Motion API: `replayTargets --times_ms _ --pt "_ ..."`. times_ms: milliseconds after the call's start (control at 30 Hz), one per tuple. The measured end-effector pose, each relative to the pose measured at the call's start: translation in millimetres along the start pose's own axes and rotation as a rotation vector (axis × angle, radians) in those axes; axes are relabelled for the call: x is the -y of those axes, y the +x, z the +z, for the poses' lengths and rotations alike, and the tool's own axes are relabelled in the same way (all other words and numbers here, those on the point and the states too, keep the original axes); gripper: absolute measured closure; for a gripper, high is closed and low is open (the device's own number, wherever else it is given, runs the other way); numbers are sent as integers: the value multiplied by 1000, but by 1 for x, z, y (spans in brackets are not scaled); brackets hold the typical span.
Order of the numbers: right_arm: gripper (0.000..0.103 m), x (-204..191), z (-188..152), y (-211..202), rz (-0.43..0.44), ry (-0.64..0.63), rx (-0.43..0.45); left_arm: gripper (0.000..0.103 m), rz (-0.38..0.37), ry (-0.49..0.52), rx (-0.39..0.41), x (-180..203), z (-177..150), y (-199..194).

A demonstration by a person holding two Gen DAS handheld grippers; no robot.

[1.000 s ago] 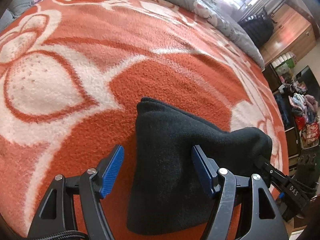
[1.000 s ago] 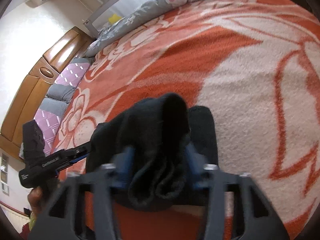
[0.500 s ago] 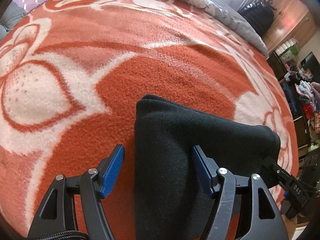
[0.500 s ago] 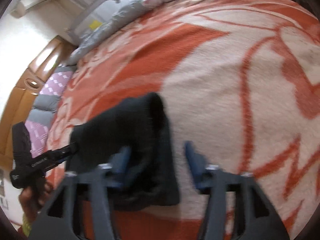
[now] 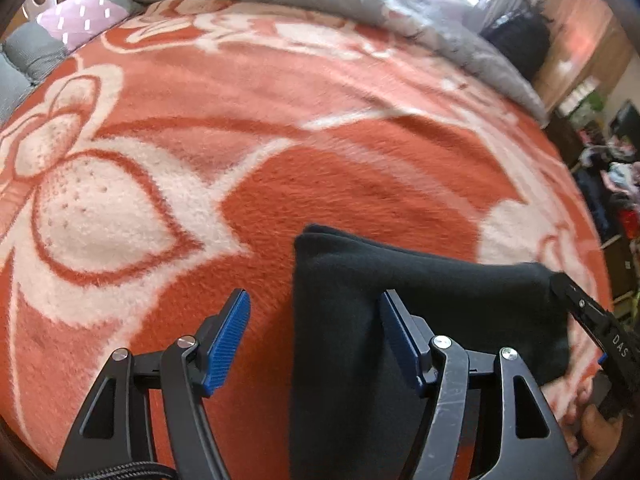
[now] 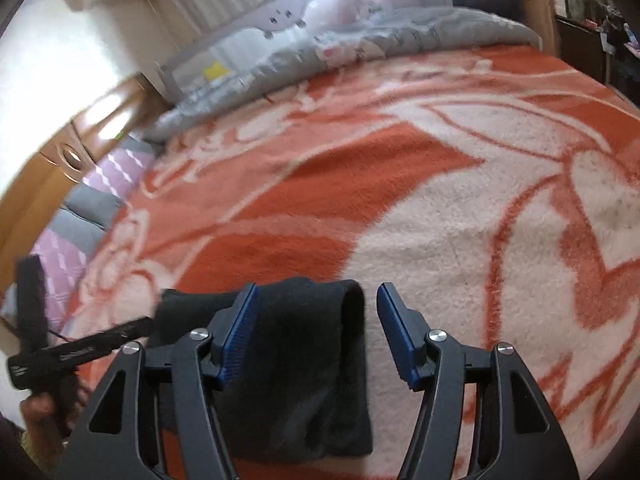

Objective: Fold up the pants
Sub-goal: 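Open both grippers and release the folded end onto the bundle, then grasp the bundle edge with the left gripper while the right gripper grasps beside it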

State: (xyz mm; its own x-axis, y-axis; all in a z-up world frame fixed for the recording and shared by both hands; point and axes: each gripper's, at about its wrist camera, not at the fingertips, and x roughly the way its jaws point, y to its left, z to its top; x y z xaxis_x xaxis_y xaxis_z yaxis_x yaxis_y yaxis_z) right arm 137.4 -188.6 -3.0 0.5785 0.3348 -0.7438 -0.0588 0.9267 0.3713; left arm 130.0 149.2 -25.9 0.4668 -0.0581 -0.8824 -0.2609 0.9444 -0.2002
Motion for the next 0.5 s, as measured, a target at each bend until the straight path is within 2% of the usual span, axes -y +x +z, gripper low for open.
replayTargets --times_ms 100,233,367,500 --pt "43 14 3 24 -21 26 -35 35 -38 -52 -43 -10 6 22" --pt "43 24 4 42 -32 38 -71 34 -29 -37 -62 -8 11 31" --pt "43 25 4 24 25 78 -51 35 -47 -33 -59 -10 8 17" --pt "43 20 -5 2 83 77 -40 36 -99 -61 -68 -19 -5 -2"
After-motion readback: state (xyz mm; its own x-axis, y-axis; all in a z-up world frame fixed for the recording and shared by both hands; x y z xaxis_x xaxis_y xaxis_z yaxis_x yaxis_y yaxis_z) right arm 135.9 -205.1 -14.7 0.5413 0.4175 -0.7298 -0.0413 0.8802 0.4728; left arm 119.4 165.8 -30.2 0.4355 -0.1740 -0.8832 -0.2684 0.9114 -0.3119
